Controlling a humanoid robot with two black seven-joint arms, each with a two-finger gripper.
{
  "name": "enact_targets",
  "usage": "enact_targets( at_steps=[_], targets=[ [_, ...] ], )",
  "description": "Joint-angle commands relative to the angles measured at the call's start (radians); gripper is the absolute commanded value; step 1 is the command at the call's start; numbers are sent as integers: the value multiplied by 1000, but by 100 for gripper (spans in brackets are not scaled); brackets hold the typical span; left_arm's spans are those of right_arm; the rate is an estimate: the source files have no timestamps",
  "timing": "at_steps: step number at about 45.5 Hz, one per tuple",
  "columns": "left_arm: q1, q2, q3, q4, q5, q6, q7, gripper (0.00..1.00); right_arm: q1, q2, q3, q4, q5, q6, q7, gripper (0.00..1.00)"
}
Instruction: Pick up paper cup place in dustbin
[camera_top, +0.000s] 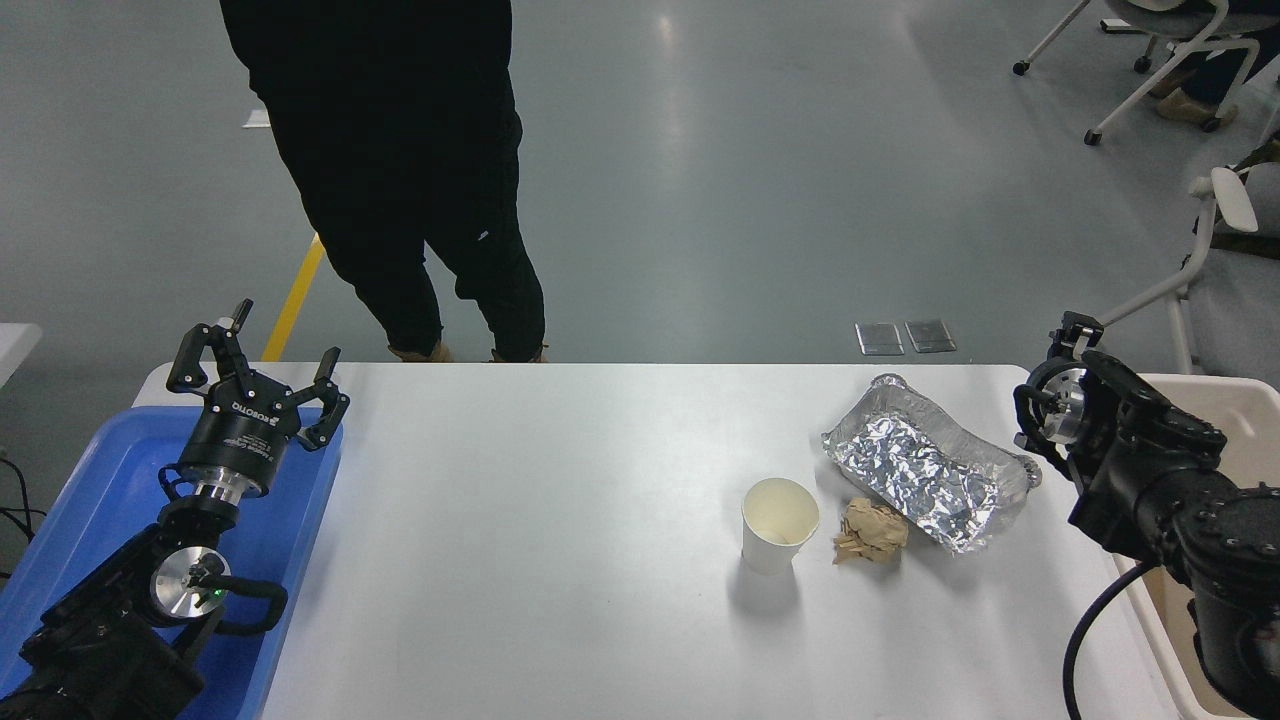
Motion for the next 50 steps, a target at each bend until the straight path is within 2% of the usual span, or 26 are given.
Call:
enact_targets(
  at_steps=[1,50],
  targets=[
    [0,0,0,0,-1,0,0,98,-4,2,-1,0,-1,0,0,100],
    [0,0,0,2,-1,0,0,98,-4,6,-10,0,-4,-2,-2,100]
  ],
)
